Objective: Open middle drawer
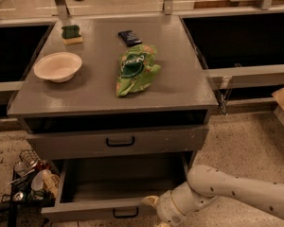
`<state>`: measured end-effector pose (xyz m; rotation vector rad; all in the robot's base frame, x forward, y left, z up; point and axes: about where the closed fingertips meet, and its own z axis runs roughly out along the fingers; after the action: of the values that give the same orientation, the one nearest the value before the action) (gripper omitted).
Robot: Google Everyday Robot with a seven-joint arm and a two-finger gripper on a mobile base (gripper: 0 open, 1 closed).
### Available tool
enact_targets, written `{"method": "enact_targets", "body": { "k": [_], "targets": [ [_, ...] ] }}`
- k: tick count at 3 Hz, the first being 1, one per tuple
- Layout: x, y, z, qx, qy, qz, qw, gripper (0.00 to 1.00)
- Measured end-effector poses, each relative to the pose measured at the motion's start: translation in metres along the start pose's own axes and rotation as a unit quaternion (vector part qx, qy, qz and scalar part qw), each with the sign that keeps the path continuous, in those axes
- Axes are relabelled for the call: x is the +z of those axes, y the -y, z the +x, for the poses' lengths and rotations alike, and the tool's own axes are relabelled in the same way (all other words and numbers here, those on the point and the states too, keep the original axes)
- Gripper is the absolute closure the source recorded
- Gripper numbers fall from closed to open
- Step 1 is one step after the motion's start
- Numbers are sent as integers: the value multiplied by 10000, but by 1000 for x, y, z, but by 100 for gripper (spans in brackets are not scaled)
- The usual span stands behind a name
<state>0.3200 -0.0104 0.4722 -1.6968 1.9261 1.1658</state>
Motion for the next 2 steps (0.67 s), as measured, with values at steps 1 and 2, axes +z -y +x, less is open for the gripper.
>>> {"method": "enact_targets", "body": {
  "k": [1, 2],
  "targets": [
    [-1, 1, 0, 54, -23, 83, 9999, 0],
    [-12, 7, -4, 184, -280, 715, 9969, 0]
  ]
}}
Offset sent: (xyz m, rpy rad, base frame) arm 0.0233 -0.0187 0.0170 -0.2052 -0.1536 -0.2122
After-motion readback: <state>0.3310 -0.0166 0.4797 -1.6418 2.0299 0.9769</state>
